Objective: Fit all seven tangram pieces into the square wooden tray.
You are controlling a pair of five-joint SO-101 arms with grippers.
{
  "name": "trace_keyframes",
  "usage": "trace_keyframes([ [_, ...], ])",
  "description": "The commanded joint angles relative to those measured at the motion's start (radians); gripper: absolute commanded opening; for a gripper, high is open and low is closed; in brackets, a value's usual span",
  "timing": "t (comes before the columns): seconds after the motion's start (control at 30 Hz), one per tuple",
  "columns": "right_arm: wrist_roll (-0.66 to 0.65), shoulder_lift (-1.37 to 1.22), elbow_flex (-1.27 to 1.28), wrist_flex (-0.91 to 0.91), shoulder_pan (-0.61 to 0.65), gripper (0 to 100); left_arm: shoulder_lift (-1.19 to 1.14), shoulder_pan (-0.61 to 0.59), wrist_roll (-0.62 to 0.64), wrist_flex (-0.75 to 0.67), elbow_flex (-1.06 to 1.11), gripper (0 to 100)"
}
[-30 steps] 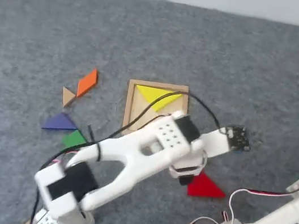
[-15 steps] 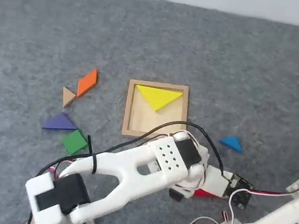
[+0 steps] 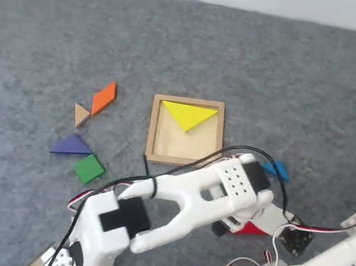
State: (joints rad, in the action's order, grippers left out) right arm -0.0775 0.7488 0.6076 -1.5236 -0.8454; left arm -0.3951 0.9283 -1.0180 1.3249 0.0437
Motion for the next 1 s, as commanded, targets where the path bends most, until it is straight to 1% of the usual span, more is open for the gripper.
trace_keyframes([
  [0.0, -0.008, 0.005, -0.029, -0.008, -0.005, 2.0, -0.018, 0.003, 0.0, 0.014, -0.099, 28],
  [0.1, -0.008, 0.005, -0.029, -0.008, -0.005, 2.0, -0.043, 0.003, 0.0, 0.014, -0.131, 28],
  [0.37, -0.008, 0.005, -0.029, -0.008, -0.007, 2.2, -0.063, -0.015, 0.002, -0.02, -0.133, 28],
  [0.47, -0.008, 0.005, -0.029, -0.008, -0.008, 2.2, -0.1, -0.025, 0.041, -0.026, -0.151, 31],
  [0.67, -0.008, 0.005, -0.029, -0.008, -0.008, 2.3, -0.169, -0.026, 0.052, 0.04, -0.251, 31],
  [0.8, -0.008, 0.005, -0.029, -0.008, -0.008, 2.3, -0.21, -0.02, 0.123, 0.029, -0.305, 31],
  [0.97, -0.008, 0.005, -0.029, -0.008, -0.008, 2.3, -0.249, -0.025, 0.126, 0.095, -0.358, 31],
])
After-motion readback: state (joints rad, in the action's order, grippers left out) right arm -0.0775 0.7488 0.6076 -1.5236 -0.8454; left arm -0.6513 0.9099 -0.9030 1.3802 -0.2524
